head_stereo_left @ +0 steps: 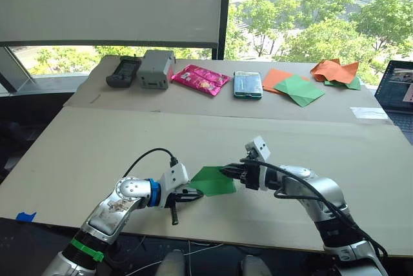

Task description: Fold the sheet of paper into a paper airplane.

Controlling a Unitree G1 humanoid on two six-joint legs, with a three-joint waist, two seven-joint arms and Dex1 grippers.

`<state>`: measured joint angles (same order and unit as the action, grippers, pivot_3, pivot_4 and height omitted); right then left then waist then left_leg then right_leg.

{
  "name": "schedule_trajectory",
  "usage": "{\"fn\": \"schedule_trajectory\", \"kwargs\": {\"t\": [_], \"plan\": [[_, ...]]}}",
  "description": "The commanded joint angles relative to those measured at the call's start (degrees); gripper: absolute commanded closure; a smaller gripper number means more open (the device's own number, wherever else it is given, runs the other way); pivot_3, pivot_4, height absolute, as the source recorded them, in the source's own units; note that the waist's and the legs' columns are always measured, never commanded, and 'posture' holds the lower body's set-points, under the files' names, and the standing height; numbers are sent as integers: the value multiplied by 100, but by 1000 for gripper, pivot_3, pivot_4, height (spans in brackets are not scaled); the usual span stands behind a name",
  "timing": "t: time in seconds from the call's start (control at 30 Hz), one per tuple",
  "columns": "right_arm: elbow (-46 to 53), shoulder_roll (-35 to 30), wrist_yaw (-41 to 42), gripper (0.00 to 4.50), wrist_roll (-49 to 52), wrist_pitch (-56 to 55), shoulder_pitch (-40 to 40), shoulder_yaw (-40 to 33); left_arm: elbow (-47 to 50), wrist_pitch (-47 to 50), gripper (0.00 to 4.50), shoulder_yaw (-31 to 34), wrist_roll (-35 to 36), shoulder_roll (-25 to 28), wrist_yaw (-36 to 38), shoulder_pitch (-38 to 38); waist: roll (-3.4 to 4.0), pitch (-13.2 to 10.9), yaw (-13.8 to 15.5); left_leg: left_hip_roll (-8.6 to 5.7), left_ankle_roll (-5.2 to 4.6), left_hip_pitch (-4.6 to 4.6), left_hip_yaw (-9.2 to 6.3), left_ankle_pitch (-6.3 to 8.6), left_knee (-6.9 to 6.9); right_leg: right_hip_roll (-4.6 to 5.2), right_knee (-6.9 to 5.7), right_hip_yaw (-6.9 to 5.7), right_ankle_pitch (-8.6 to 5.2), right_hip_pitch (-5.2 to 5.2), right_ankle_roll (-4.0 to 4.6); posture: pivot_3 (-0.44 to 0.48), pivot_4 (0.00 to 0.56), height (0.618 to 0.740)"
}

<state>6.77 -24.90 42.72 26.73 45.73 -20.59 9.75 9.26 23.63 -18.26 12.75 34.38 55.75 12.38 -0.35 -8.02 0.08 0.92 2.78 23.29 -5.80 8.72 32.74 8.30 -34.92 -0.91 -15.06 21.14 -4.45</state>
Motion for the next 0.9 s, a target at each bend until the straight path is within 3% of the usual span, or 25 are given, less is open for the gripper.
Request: {"fn": "schedule_trajectory", "kwargs": {"t": [0.03, 0.17, 0.43, 0.53, 0.7, 0.9], "plan": [[223, -19, 131, 4492, -86, -304, 79, 57, -75, 32, 4500, -81, -170, 75, -3, -102, 0, 0, 0, 0, 0, 0, 0, 0, 0, 0, 0, 0, 0, 0, 0, 0, 150, 706], [427, -124, 312, 4492, -421, -1005, 262, 235, -107, -2, 4500, -61, -156, 82, 36, -79, 0, 0, -1, -1, -1, 0, 0, 0, 0, 0, 0, 1, 0, 0, 0, 0, 150, 706], [1200, -590, 496, 4492, -2094, -4291, 1116, 900, -92, 5, 4500, 174, -40, 202, 117, 19, -3, -1, -31, 0, 2, -2, 0, 1, 0, 0, 3, 0, 0, 2, -1, 0, 150, 706], [1106, -813, 405, 4492, -2832, -4970, 1274, 1214, -54, 47, 4500, 246, 10, 257, 149, 10, -8, -2, -69, 1, 3, -5, 1, 2, 0, 0, 5, 0, -1, 0, 0, 0, 150, 706], [609, -828, 206, 4492, -3501, -4832, 1337, 1431, 73, 105, 4500, 320, 69, 353, 172, -95, -13, -3, -86, 2, 4, -8, 1, 2, -1, 1, 3, 1, -1, 1, 0, 0, 150, 706], [467, -649, 176, 4492, -3569, -4226, 1340, 1414, 514, 504, 4500, 737, 503, 605, 320, -172, -26, -1, -93, 5, 3, -13, 0, 2, -1, -1, -2, 2, -1, -1, 1, 0, 150, 706]]}}
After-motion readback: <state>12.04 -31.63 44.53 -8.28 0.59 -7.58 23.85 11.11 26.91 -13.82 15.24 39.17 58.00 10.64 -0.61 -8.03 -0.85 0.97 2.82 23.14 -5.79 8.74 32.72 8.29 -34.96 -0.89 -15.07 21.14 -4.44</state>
